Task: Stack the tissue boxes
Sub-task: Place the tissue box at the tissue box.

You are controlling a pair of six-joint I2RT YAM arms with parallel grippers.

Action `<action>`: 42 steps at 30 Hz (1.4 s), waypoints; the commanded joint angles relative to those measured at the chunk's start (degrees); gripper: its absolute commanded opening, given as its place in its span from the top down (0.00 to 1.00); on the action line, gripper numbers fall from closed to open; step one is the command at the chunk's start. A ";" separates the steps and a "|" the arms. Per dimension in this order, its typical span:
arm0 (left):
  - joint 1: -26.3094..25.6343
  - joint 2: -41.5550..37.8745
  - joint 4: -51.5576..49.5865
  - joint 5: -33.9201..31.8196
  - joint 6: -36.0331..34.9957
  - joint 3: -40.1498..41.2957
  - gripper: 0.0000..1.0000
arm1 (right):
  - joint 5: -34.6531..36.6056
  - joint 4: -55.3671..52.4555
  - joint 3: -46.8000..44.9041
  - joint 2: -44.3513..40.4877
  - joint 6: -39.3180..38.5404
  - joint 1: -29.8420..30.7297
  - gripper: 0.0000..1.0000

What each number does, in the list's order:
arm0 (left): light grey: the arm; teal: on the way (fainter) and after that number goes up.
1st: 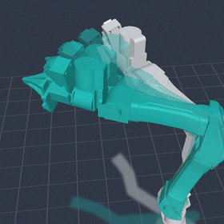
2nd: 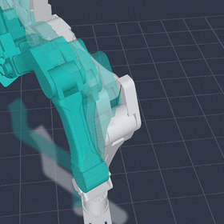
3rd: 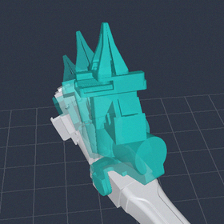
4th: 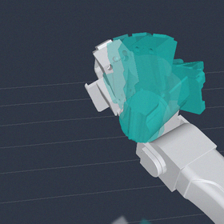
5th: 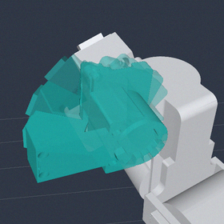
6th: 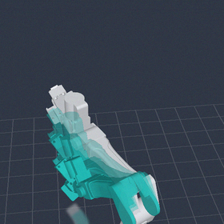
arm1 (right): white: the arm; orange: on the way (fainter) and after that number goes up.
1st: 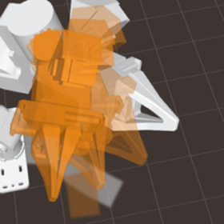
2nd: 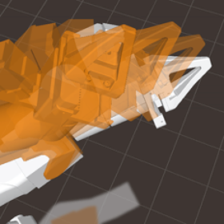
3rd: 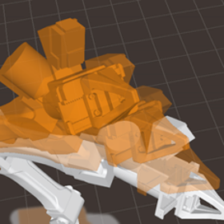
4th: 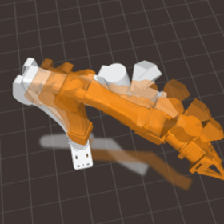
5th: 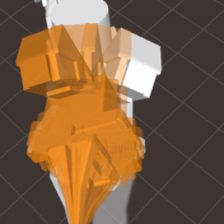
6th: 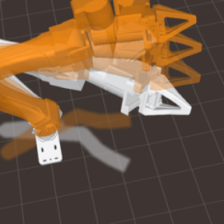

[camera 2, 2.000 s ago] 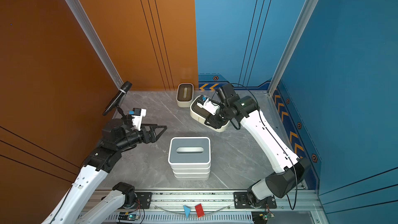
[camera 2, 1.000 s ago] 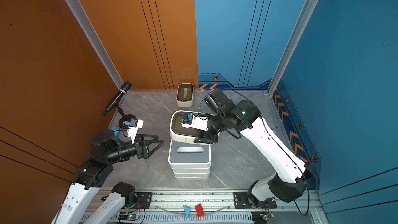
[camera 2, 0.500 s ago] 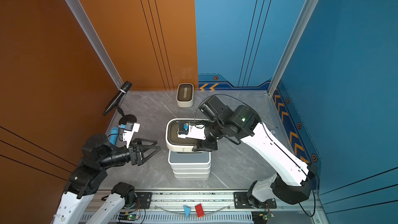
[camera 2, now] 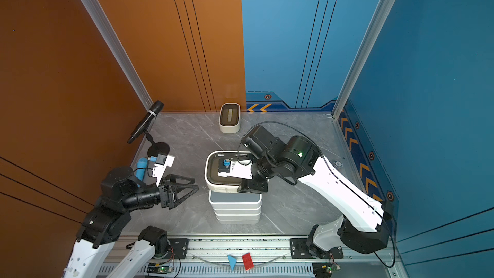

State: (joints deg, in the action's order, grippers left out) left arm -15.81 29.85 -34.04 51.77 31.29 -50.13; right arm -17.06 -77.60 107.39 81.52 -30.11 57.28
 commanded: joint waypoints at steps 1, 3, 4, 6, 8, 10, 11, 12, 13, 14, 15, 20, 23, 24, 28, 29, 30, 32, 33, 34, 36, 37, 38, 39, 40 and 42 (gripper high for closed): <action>-0.07 0.26 -1.73 3.28 -2.66 -2.12 0.02 | 2.27 -0.25 -0.01 -0.85 1.72 1.12 0.64; -0.09 0.58 -2.15 3.60 -2.87 -2.10 0.02 | 2.43 -0.39 -0.01 -0.66 2.06 1.48 0.64; -0.09 0.61 -2.21 3.60 -2.83 -2.04 0.02 | 2.38 -0.37 -0.18 -0.66 2.07 1.52 0.64; -0.09 0.36 -2.21 3.69 -2.86 -1.85 0.02 | 2.50 -0.36 -0.56 -0.66 1.94 1.89 0.64; -0.09 0.30 -2.23 3.60 -2.84 -1.82 0.02 | 2.48 -0.28 -0.78 -0.70 1.63 2.20 0.64; -0.09 0.22 -2.26 3.69 -2.75 -1.78 0.02 | 2.48 -0.38 -0.61 -0.49 1.88 2.43 0.64; -0.09 0.21 -2.25 3.68 -2.72 -1.71 0.02 | 2.60 -0.32 -0.61 -0.33 1.97 2.49 0.64; -0.09 0.21 -2.26 3.65 -2.73 -1.67 0.02 | 2.64 -0.31 -0.67 -0.24 2.06 2.51 0.64; -0.09 0.22 -2.22 3.64 -2.77 -1.57 0.02 | 2.72 -0.35 -0.68 -0.05 2.11 2.64 0.64; -0.09 0.20 -2.23 3.68 -2.72 -1.43 0.02 | 2.93 -0.35 -0.68 0.12 2.18 2.72 0.64; -0.09 0.22 -2.25 3.68 -2.71 -1.35 0.02 | 3.10 -0.27 -0.76 0.22 2.28 2.91 0.64; -0.09 0.39 -2.26 3.86 -2.73 -1.72 0.02 | 3.42 -0.19 -1.04 0.96 2.62 3.30 0.64; -0.09 0.54 -2.26 3.84 -2.82 -1.21 0.02 | 3.11 0.21 -0.96 1.25 2.69 3.42 0.64; -0.08 0.61 -2.23 3.87 -2.86 -1.11 0.02 | 2.77 0.30 -1.05 1.35 2.69 3.41 0.64; -0.01 0.57 -2.26 3.63 -2.90 -0.94 0.02 | 2.44 0.52 -1.36 1.54 2.78 3.56 0.64; -0.01 0.58 -2.26 3.56 -2.90 -0.94 0.02 | 2.54 0.63 -1.59 1.60 2.99 3.56 0.64; -0.05 0.63 -2.26 3.47 -2.90 -0.77 0.02 | 2.35 0.81 -1.72 1.63 3.12 3.54 0.64; -0.06 0.66 -2.25 3.49 -2.94 -0.74 0.02 | 2.20 1.06 -2.09 1.63 3.30 3.63 0.64; -0.07 0.78 -2.28 3.51 -2.91 -0.60 0.02 | 2.15 1.21 -2.27 1.55 3.39 3.77 0.64; -0.07 0.74 -2.26 3.52 -2.90 -0.61 0.02 | 2.17 1.31 -2.41 1.54 3.41 3.87 0.64; -0.09 0.83 -2.26 3.51 -2.99 -0.59 0.02 | 2.14 1.52 -2.61 1.45 3.38 3.95 0.64; -0.07 0.89 -2.23 3.59 -2.99 -0.65 0.02 | 2.12 1.71 -2.71 1.45 3.42 3.96 0.64; -0.01 0.97 -2.26 3.73 -3.00 -0.66 0.02 | 2.11 1.70 -2.80 1.45 3.54 3.94 0.64; -0.01 0.99 -2.26 3.84 -2.99 -0.65 0.02 | 2.03 1.86 -2.80 1.45 3.48 3.93 0.64; -0.07 1.01 -2.26 3.87 -3.06 -0.58 0.02 | 1.95 2.00 -2.88 1.45 3.48 3.99 0.64; -0.09 1.09 -2.26 3.87 -3.18 -0.44 0.02 | 1.93 2.28 -3.13 1.45 3.52 4.04 0.64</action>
State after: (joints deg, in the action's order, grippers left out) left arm -15.81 30.61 -35.70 54.11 29.56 -51.07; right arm -14.72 -77.52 104.42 83.07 -27.11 60.86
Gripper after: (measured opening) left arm 0.978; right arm 0.519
